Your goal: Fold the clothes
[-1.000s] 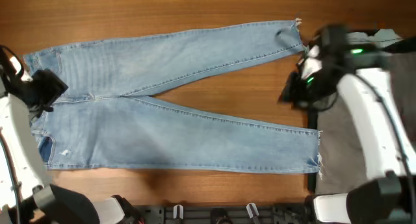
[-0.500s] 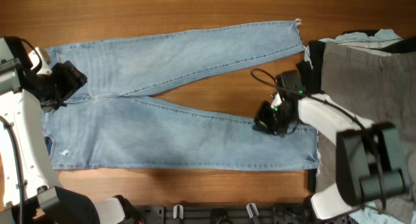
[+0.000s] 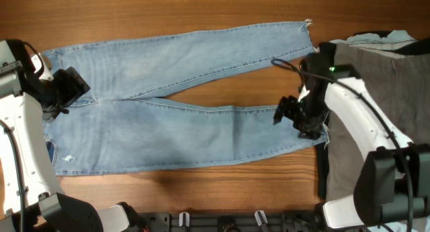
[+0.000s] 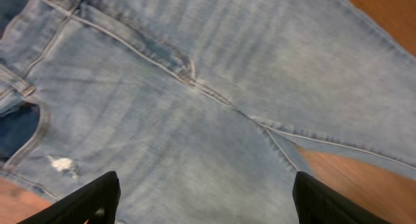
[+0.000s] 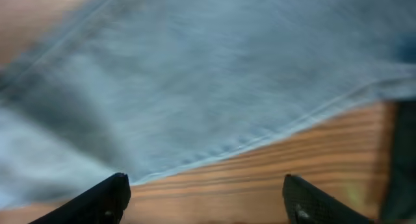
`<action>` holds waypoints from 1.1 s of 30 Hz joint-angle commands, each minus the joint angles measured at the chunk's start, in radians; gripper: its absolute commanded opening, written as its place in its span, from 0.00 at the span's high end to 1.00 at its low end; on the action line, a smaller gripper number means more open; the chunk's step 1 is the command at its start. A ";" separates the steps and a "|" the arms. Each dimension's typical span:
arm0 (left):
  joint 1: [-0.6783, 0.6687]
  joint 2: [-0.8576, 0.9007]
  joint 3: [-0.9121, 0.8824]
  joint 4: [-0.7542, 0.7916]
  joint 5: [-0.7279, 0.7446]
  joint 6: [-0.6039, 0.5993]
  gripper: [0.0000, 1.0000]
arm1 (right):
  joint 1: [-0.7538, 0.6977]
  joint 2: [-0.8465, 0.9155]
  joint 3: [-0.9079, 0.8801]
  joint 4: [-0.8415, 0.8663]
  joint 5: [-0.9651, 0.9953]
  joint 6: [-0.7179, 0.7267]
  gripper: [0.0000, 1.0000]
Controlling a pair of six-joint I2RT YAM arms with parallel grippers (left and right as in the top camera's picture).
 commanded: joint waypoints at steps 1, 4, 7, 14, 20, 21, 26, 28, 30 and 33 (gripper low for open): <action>0.050 -0.003 0.011 -0.037 -0.072 -0.007 0.15 | -0.056 0.005 -0.126 0.068 0.126 0.150 0.21; 0.182 -0.004 0.011 -0.050 -0.068 -0.091 0.17 | -0.163 0.005 -0.207 0.122 0.116 0.138 0.26; 0.266 -0.004 0.011 -0.050 -0.034 -0.113 0.20 | -0.229 0.006 -0.222 0.193 0.071 0.090 0.29; 0.412 -0.004 0.011 -0.040 -0.061 -0.109 0.15 | -0.235 0.015 -0.227 0.244 0.193 0.155 0.48; 0.444 -0.004 0.011 -0.023 -0.026 -0.109 0.14 | -0.235 0.015 -0.340 0.341 0.200 0.159 0.62; 0.444 -0.004 0.011 -0.019 -0.026 -0.109 0.14 | -0.235 0.015 -0.340 0.355 0.196 0.127 0.73; 0.444 -0.003 0.011 -0.020 -0.026 -0.109 0.13 | -0.234 -0.009 -0.266 0.303 0.178 -0.011 0.94; 0.444 -0.003 0.011 -0.024 -0.027 -0.109 0.14 | -0.234 -0.038 -0.223 0.279 0.095 -0.100 0.95; 0.444 -0.002 0.002 -0.027 -0.029 -0.113 0.15 | -0.234 -0.085 -0.190 0.269 -0.017 -0.153 0.96; 0.464 0.002 -0.071 0.002 -0.097 -0.154 0.18 | -0.234 -0.116 -0.185 0.291 -0.116 -0.191 0.96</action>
